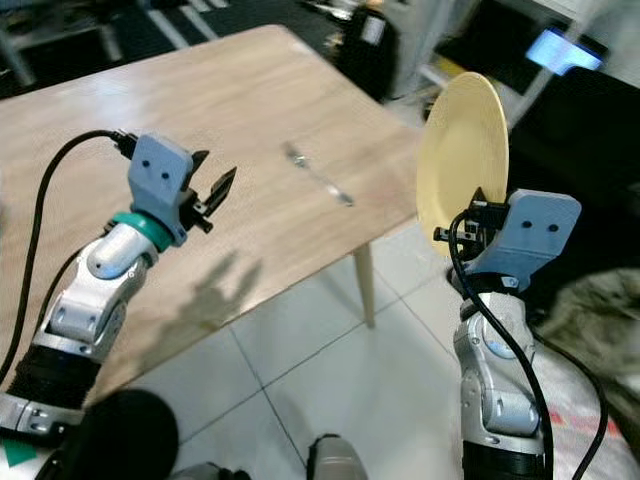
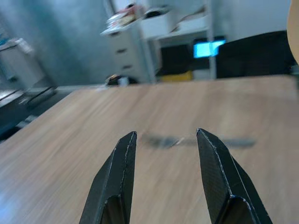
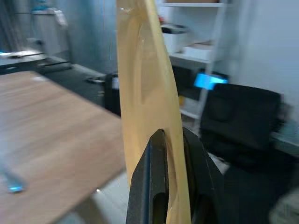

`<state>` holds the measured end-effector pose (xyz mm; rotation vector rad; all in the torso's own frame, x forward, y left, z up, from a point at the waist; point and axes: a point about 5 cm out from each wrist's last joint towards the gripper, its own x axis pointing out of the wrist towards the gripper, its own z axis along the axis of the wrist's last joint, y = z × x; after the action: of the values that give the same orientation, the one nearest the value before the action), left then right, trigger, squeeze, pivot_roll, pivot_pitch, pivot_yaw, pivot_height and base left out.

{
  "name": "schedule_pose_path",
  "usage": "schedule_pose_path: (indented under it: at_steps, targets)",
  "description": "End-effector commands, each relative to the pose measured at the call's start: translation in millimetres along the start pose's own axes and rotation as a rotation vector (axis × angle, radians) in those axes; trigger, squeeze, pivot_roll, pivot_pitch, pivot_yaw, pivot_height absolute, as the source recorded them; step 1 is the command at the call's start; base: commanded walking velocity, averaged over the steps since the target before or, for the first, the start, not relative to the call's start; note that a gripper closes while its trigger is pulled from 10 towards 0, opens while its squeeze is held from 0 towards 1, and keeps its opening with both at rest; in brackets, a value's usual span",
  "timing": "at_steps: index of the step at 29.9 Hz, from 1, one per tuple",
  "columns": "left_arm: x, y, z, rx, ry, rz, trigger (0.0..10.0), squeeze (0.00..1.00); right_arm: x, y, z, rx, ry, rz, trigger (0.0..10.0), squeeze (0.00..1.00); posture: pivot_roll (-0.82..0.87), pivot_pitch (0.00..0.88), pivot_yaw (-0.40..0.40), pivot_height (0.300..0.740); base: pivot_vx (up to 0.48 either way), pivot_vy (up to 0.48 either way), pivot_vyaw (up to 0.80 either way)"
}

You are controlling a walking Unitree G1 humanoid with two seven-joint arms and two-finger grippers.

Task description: Setting the table

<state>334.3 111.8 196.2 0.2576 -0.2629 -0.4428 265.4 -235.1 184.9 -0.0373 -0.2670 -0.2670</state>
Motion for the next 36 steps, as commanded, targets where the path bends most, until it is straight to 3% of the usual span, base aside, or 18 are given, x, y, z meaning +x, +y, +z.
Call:
schedule_pose_path:
  at_steps: [1,36]
  targets:
    - [-0.6,-1.7,-0.5,0.006,-0.002,-0.011,10.0,0.0,-1.5,-2.6,-0.7,-0.006,-0.001,-0.014,10.0,0.0,0.03,0.0,0.085,0.74,0.0,0.0,-0.8]
    - [0.4,-4.2,-1.5,0.005,-0.007,-0.025,10.0,0.0,-3.1,-3.6,-1.8,-0.006,0.005,-0.022,10.0,0.0,0.03,0.0,0.085,0.74,0.0,0.0,-0.8]
